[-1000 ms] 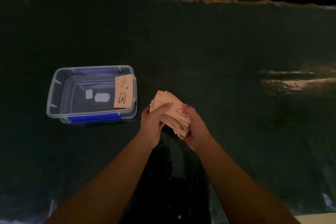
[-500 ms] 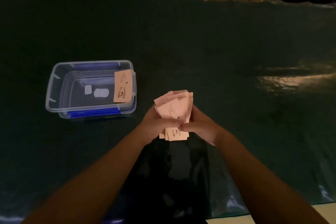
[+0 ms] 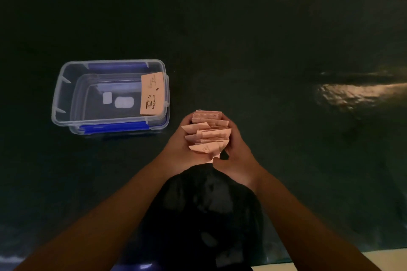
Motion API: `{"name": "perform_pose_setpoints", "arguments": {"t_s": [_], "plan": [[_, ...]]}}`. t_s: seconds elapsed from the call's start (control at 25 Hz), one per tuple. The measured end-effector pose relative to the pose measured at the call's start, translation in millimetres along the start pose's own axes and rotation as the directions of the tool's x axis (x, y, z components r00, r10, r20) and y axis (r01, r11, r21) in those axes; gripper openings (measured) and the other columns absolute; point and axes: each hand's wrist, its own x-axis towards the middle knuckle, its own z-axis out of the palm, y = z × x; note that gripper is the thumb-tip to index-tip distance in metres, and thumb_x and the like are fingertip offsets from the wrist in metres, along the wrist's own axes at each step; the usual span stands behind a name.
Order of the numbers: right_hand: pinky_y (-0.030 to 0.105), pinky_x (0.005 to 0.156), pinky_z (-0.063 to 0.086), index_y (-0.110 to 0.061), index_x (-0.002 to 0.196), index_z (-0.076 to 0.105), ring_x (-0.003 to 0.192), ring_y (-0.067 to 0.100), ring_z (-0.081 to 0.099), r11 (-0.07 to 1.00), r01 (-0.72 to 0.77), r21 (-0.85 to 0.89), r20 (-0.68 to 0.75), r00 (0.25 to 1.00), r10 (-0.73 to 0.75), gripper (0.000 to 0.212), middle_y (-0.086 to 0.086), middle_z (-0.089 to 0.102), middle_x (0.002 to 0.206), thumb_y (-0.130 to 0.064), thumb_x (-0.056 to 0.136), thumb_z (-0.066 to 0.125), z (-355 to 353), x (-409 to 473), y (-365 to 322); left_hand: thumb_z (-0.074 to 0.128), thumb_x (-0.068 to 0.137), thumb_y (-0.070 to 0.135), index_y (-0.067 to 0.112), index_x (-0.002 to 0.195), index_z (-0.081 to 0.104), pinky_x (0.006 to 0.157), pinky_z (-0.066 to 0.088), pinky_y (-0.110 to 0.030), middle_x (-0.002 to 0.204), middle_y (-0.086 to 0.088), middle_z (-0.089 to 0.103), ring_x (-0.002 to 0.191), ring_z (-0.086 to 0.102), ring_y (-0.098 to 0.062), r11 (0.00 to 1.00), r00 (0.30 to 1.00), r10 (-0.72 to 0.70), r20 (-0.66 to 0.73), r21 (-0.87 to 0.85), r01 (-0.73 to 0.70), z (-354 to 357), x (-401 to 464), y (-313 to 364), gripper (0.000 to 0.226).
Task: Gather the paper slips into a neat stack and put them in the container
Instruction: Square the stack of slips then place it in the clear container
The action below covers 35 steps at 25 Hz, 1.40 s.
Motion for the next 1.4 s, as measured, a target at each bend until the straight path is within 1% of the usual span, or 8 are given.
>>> {"name": "perform_pose_setpoints", "arguments": {"t_s": [0.2, 0.32, 0.68, 0.8, 0.92, 1.04, 1.2, 1.4], "plan": [[0.050, 0.118, 0.044, -0.017, 0.164, 0.014, 0.140, 0.020, 0.055, 0.999, 0.026, 0.019, -0.057, 0.998, -0.025, 0.118, 0.008, 0.050, 0.156, 0.011, 0.076, 0.088, 27, 4, 3, 0.085, 0.063, 0.001, 0.020, 0.163, 0.013, 0.115, 0.047, -0.041, 0.140, -0.002, 0.059, 0.126, 0.063, -0.011, 0.990, 0.998, -0.006, -0.070, -0.138, -0.004, 24, -7, -2, 0.125], [0.054, 0.119, 0.043, -0.018, 0.164, 0.015, 0.142, 0.020, 0.053, 0.998, 0.055, 0.023, -0.080, 0.995, -0.053, 0.116, 0.004, 0.051, 0.156, 0.009, 0.077, 0.087, 32, 3, 7, 0.081, 0.058, 0.016, 0.015, 0.163, 0.007, 0.115, 0.045, -0.032, 0.145, -0.007, 0.054, 0.133, 0.058, -0.015, 0.985, 0.993, 0.050, -0.108, -0.157, -0.067, 31, -9, -2, 0.129], [0.018, 0.108, 0.047, -0.014, 0.165, 0.006, 0.140, 0.010, 0.053, 0.993, 0.099, 0.064, -0.090, 0.992, -0.094, 0.123, 0.008, 0.044, 0.160, 0.015, 0.077, 0.086, 42, 2, 6, 0.084, 0.074, -0.008, 0.026, 0.161, 0.003, 0.108, 0.035, -0.004, 0.143, 0.034, 0.048, 0.135, 0.046, 0.012, 0.987, 0.982, 0.158, -0.101, -0.009, -0.160, 26, -5, -23, 0.123], [0.013, 0.107, 0.044, -0.016, 0.164, 0.013, 0.136, 0.001, 0.054, 0.994, 0.107, 0.008, -0.091, 0.990, -0.105, 0.121, -0.011, 0.051, 0.153, -0.003, 0.075, 0.094, 42, 2, 7, 0.088, 0.074, 0.001, 0.045, 0.158, 0.002, 0.105, 0.027, 0.004, 0.143, 0.053, 0.035, 0.139, 0.039, 0.017, 0.981, 0.972, 0.192, -0.134, 0.030, -0.189, 25, -6, -27, 0.128], [0.005, 0.104, 0.040, -0.047, 0.160, 0.006, 0.137, -0.010, 0.048, 0.992, 0.122, -0.045, -0.046, 0.991, -0.124, 0.129, -0.045, 0.043, 0.145, -0.018, 0.072, 0.096, 39, 3, 4, 0.086, 0.074, 0.000, 0.046, 0.160, 0.003, 0.110, 0.031, -0.003, 0.156, 0.045, 0.024, 0.146, 0.035, 0.009, 0.971, 0.959, 0.238, -0.157, 0.048, -0.233, 25, -10, -28, 0.128], [0.015, 0.111, 0.043, -0.050, 0.161, 0.005, 0.143, -0.004, 0.046, 0.991, 0.131, -0.011, 0.000, 0.991, -0.131, 0.131, -0.039, 0.040, 0.154, -0.015, 0.073, 0.095, 35, 3, 3, 0.085, 0.074, 0.020, 0.035, 0.164, -0.003, 0.117, 0.032, -0.013, 0.163, 0.036, 0.017, 0.152, 0.030, 0.000, 0.975, 0.962, 0.217, -0.168, -0.016, -0.223, 27, -8, -22, 0.127], [0.023, 0.108, 0.048, -0.017, 0.165, 0.017, 0.141, 0.005, 0.052, 0.957, 0.132, 0.259, -0.042, 0.991, -0.125, 0.090, -0.015, 0.054, 0.154, 0.003, 0.091, 0.065, 37, -2, -4, 0.083, 0.075, 0.029, 0.024, 0.165, -0.005, 0.123, 0.029, -0.022, 0.168, 0.018, 0.021, 0.153, 0.030, -0.004, 0.981, 0.965, 0.192, -0.181, 0.026, -0.190, 26, -2, -17, 0.126], [0.033, 0.087, 0.063, -0.029, 0.125, 0.066, 0.109, 0.013, 0.075, 0.927, 0.068, 0.369, -0.324, 0.944, 0.060, 0.024, -0.012, 0.078, 0.115, -0.023, 0.104, 0.057, 53, 8, -26, 0.088, 0.070, 0.030, 0.026, 0.165, 0.002, 0.119, 0.042, -0.035, 0.161, 0.008, 0.036, 0.144, 0.044, -0.004, 0.984, 0.968, 0.176, -0.178, 0.049, -0.170, 32, -3, -22, 0.128]]}}
